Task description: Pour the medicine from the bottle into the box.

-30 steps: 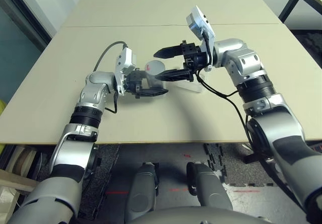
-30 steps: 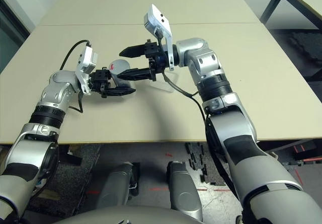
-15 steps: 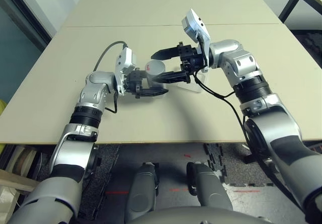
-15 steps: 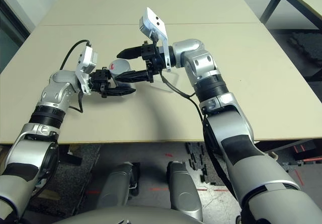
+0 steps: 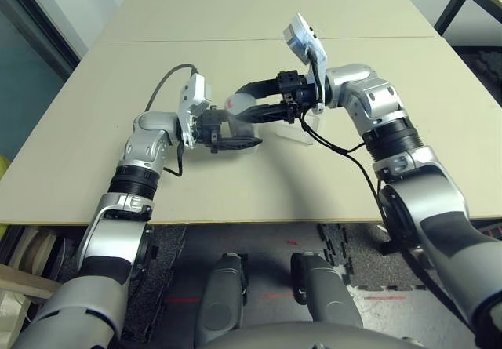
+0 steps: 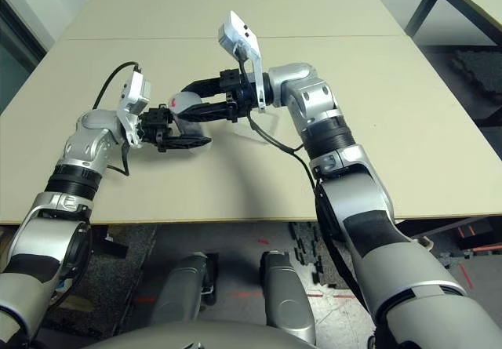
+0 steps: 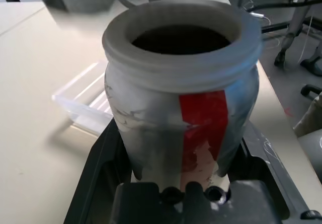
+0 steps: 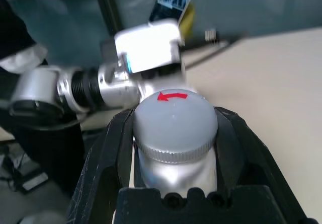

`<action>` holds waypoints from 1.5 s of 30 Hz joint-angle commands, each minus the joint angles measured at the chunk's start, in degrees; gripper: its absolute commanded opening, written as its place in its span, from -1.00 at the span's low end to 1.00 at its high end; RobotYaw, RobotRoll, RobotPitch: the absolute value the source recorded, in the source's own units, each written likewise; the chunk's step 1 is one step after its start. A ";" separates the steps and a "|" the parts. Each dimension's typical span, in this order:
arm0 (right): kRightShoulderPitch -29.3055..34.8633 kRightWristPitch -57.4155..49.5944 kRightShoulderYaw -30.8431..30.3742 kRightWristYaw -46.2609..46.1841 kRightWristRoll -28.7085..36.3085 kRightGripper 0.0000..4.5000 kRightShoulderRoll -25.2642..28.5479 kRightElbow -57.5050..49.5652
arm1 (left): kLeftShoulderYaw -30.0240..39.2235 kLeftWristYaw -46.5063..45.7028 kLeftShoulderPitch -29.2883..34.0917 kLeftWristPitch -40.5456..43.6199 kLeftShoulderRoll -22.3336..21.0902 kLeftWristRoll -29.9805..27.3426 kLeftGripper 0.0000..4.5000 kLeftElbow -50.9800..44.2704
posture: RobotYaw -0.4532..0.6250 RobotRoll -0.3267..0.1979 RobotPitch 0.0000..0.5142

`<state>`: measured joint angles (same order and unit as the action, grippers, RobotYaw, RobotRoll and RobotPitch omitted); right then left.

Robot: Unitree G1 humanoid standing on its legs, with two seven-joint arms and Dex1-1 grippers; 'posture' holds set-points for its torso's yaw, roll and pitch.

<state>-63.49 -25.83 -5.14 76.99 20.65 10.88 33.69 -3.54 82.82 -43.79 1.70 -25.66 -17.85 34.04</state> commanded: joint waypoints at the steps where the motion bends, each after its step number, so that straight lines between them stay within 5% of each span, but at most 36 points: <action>1: -0.22 -0.96 1.62 -1.02 1.53 0.15 0.26 -1.21 | -0.52 0.16 0.65 0.01 -0.08 0.63 0.19 -0.09 | -0.12 0.25 -0.51; 11: 0.76 12.27 5.99 -9.42 -3.37 0.15 8.13 14.01 | 0.08 -0.43 1.22 -0.35 -0.94 0.75 0.19 0.02 | -0.10 0.25 -0.49; 18: 6.76 30.19 9.88 -30.28 -10.44 0.15 16.16 31.18 | 0.49 -1.09 1.15 -0.63 -1.42 0.62 0.19 0.20 | -0.09 0.25 -0.49; 24: 10.39 35.33 11.56 -42.84 -13.51 0.15 16.87 36.29 | 0.74 -2.33 1.10 -1.84 -1.64 0.83 0.19 0.82 | -0.08 0.25 -0.49; 35: 12.20 34.21 11.22 -43.97 -15.75 0.15 15.04 37.80 | 0.44 -2.67 -0.34 -2.38 -1.66 1.27 0.19 2.59 | -0.10 0.25 -0.51; 36: 12.17 34.14 11.30 -43.84 -15.80 0.48 15.00 37.77 | 0.42 -2.68 -0.44 -2.47 -1.63 1.33 0.19 2.76 | -0.10 0.25 -0.51; 39: 11.44 33.33 11.39 -43.14 -15.76 0.93 15.54 37.22 | 0.27 -3.08 -1.16 -3.29 -1.36 1.84 0.19 4.02 | -0.11 0.25 -0.51; 45: 9.61 31.72 9.04 -33.44 -17.35 1.00 19.87 34.24 | -0.79 -8.53 -4.21 -7.31 -0.81 6.72 0.19 8.33 | -0.14 0.25 -0.49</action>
<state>-53.19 6.33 5.05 40.34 4.31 29.65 69.44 -3.45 75.57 -46.94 -4.16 -26.78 -13.05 40.96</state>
